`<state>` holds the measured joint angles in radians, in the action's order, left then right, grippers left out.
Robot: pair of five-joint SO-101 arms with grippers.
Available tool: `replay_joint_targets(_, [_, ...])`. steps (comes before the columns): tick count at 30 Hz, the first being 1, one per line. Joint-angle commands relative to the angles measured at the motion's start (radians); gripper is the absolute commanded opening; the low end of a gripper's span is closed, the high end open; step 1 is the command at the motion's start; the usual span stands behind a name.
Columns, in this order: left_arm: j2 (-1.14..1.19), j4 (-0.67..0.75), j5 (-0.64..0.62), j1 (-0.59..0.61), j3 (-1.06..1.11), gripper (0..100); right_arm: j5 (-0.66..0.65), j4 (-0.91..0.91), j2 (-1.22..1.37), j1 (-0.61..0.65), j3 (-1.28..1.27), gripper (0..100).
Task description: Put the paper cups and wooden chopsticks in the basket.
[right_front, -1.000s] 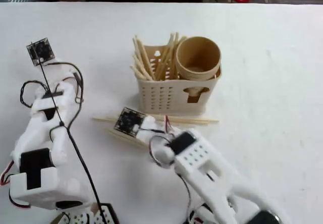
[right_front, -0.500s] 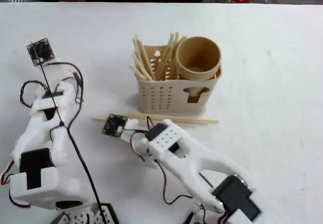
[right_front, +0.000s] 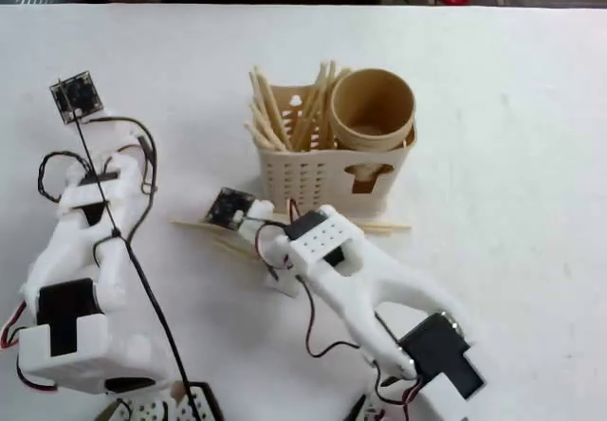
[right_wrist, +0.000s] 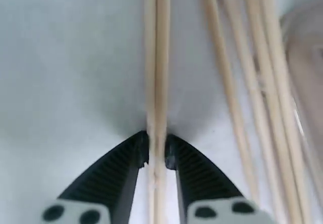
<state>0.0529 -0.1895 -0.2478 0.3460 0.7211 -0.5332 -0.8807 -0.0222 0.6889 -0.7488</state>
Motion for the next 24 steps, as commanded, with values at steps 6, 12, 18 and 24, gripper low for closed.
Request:
replay_joint_targets(6, [-0.005, 0.023, 0.011, -0.010, -0.057, 5, -0.005, -0.024, -0.206, -0.030, -0.044, 1.7])
replay_joint_targets(12, [-0.005, 0.023, 0.011, -0.012, -0.057, 5, -0.011, -0.027, -0.392, -0.027, -0.141, 1.7])
replay_joint_targets(18, [-0.005, 0.023, 0.011, -0.012, -0.057, 5, -0.011, -0.027, -0.518, -0.028, -0.196, 1.7])
replay_joint_targets(24, [-0.004, 0.025, 0.011, -0.015, -0.057, 5, -0.005, -0.076, -0.737, -0.025, -0.207, 1.7])
